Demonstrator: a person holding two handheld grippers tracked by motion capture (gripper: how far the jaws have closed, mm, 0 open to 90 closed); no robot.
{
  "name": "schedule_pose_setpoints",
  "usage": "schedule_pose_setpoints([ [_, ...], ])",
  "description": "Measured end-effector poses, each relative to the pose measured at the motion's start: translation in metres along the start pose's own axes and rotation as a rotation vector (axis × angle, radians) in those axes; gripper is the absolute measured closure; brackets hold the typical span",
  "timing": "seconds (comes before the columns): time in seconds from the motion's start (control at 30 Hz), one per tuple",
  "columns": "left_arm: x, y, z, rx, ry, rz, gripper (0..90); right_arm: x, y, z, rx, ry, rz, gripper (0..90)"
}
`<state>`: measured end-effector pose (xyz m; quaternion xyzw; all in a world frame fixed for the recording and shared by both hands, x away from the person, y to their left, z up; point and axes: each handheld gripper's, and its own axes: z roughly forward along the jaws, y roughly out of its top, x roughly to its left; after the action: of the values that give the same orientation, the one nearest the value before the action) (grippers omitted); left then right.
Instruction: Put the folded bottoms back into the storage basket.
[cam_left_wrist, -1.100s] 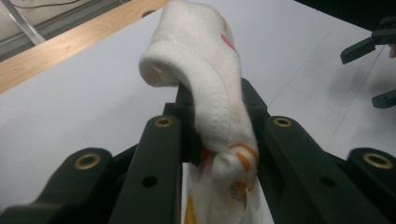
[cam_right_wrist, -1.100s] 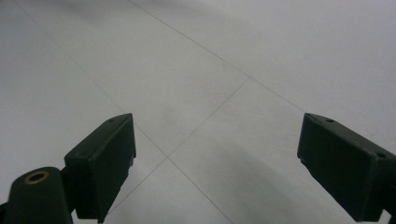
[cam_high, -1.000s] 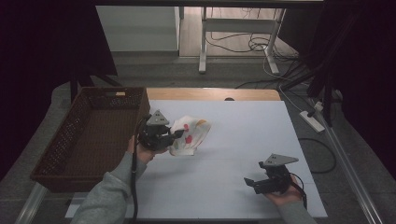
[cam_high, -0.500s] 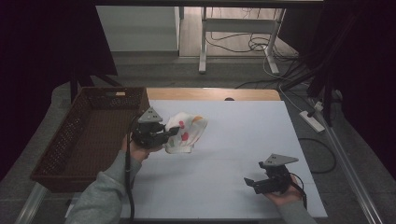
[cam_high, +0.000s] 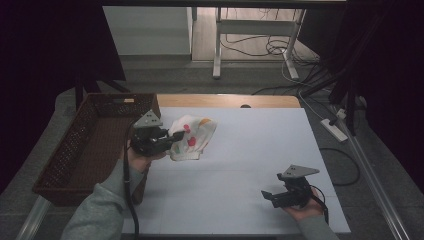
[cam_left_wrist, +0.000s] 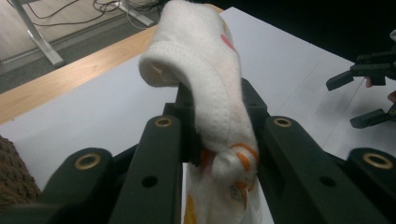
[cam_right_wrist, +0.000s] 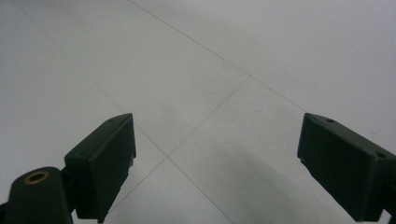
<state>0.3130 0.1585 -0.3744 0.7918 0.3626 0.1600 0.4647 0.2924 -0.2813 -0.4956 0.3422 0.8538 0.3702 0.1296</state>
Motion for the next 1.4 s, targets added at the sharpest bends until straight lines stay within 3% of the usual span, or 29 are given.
schedule_pose_setpoints([
  [0.67, 0.017, -0.004, -0.023, -0.045, 0.023, -0.045, 75.2, 0.000, 0.000, 0.001, 0.005, -0.001, -0.001, 12.0],
  [1.4, 0.025, -0.008, -0.044, -0.076, 0.047, -0.058, 75.1, 0.000, 0.000, 0.001, 0.011, -0.003, -0.004, 12.1],
])
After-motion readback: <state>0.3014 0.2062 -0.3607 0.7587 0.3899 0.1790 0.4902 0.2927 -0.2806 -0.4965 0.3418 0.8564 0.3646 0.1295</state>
